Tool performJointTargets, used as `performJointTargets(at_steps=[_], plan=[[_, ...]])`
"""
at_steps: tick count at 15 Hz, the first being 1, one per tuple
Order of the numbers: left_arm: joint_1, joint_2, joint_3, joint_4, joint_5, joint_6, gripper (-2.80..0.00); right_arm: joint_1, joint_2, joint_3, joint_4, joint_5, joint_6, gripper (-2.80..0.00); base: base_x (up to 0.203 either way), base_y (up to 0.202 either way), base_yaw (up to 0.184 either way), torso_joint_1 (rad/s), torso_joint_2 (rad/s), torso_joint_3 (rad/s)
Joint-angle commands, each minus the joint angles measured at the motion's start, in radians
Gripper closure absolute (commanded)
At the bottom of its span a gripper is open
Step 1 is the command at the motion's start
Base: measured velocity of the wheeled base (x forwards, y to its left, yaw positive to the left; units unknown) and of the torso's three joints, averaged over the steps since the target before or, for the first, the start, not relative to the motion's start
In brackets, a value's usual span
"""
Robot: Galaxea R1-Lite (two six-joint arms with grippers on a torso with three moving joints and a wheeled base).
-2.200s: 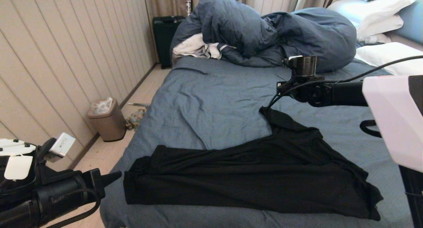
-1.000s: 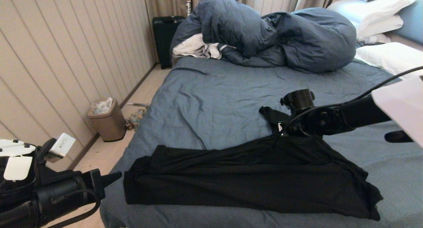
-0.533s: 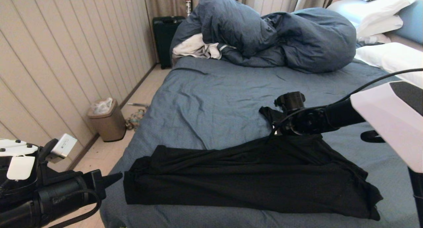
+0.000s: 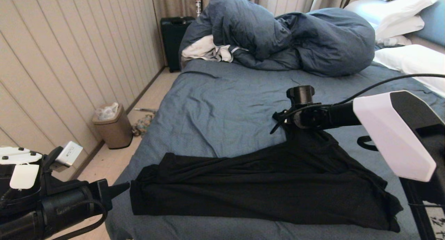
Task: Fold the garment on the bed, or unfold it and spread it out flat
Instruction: Unford the black T-shirt
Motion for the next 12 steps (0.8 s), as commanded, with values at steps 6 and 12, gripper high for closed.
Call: performJointTargets(at_steps=[6, 12], plan=[[0.000, -0.002, 0.000, -0.003, -0.001, -0.004, 0.00, -0.146, 0.056, -0.106, -0.110, -0.133, 0.007, 0.00, 0.000, 0.000, 0.000, 0.000, 0.00, 0.000], [0.000, -0.009, -0.001, -0.001, -0.001, -0.004, 0.00, -0.186, -0.136, 0.064, -0.106, -0.091, 0.014, 0.00, 0.000, 0.000, 0.000, 0.000, 0.00, 0.000]])
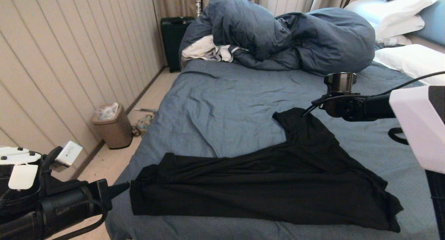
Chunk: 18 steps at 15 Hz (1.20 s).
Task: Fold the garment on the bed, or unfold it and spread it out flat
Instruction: Unford the black T-shirt
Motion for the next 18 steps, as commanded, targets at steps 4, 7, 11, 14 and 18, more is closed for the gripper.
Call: performJointTargets(at_steps=[4, 7, 11, 14, 18], plan=[[0.000, -0.008, 0.011, -0.001, -0.024, 0.006, 0.00, 0.068, -0.363, 0.433, 0.021, 0.146, -0.026, 0.00, 0.000, 0.000, 0.000, 0.000, 0.00, 0.000], [0.000, -0.008, 0.011, -0.001, -0.036, 0.007, 0.00, 0.106, -0.610, 0.658, 0.195, 0.249, -0.049, 0.00, 0.000, 0.000, 0.000, 0.000, 0.00, 0.000], [0.000, -0.003, 0.013, -0.001, -0.037, 0.007, 0.00, 0.120, -0.763, 0.831, 0.475, 0.375, 0.048, 0.00, 0.000, 0.000, 0.000, 0.000, 0.00, 0.000], [0.000, -0.001, 0.013, -0.001, -0.037, 0.007, 0.00, 0.125, -0.807, 0.966, 0.473, 0.391, 0.051, -2.80, 0.000, 0.000, 0.000, 0.000, 0.00, 0.000], [0.000, 0.006, 0.013, -0.001, -0.041, 0.007, 0.00, 0.082, -0.813, 1.054, 0.435, 0.433, 0.001, -2.80, 0.000, 0.000, 0.000, 0.000, 0.00, 0.000]])
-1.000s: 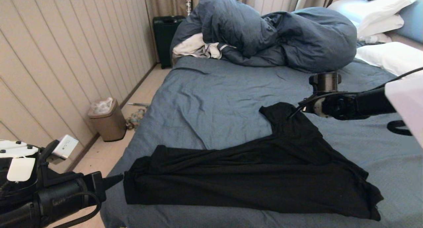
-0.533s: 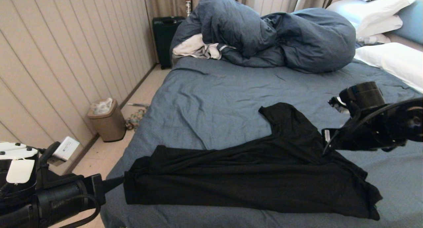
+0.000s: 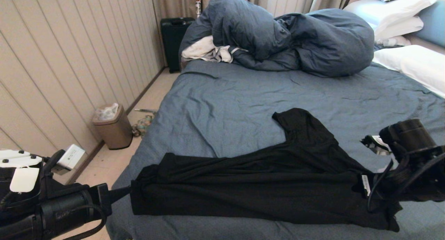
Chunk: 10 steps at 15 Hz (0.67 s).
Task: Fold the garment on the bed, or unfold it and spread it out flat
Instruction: Unford the black T-shirt
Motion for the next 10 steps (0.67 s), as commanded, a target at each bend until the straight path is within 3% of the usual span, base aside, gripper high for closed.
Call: performJointTargets(at_steps=[1, 5, 10], plan=[[0.000, 0.003, 0.000, -0.002, -0.008, -0.003, 0.00, -0.024, 0.002, 0.030, -0.046, 0.006, -0.008, -2.80, 0.000, 0.000, 0.000, 0.000, 0.00, 0.000], [0.001, 0.003, 0.000, -0.002, -0.009, -0.003, 0.00, -0.029, 0.090, 0.029, -0.206, 0.111, -0.003, -2.80, 0.000, 0.000, 0.000, 0.000, 0.00, 0.000], [0.000, 0.003, 0.003, -0.002, -0.010, -0.003, 0.00, -0.028, 0.204, 0.020, -0.256, 0.118, 0.002, -2.80, 0.000, 0.000, 0.000, 0.000, 0.00, 0.000]])
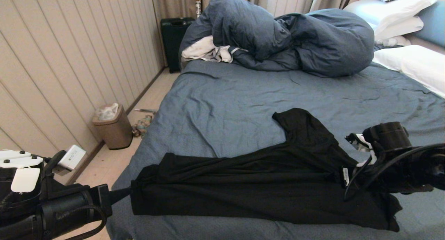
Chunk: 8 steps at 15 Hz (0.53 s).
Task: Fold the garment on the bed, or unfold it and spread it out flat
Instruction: Unford the black T-shirt
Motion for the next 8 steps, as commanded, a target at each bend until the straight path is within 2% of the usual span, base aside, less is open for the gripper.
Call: performJointTargets(at_steps=[1, 2, 3, 8], plan=[[0.000, 0.002, 0.001, -0.003, -0.001, -0.003, 0.00, 0.000, 0.064, -0.012, -0.014, 0.000, 0.001, -2.80, 0.000, 0.000, 0.000, 0.000, 0.00, 0.000], [0.000, 0.003, 0.001, -0.003, -0.001, -0.003, 0.00, -0.001, 0.086, -0.023, -0.031, -0.001, 0.000, -2.80, 0.000, 0.000, 0.000, 0.000, 0.00, 0.000], [0.000, 0.003, 0.001, -0.004, -0.001, -0.003, 0.00, 0.003, 0.099, -0.023, -0.041, -0.001, -0.001, 0.00, 0.000, 0.000, 0.000, 0.000, 0.00, 0.000], [0.001, 0.014, 0.001, -0.003, -0.001, -0.002, 0.00, 0.006, 0.089, 0.023, -0.106, -0.002, -0.009, 0.00, 0.000, 0.000, 0.000, 0.000, 0.00, 0.000]])
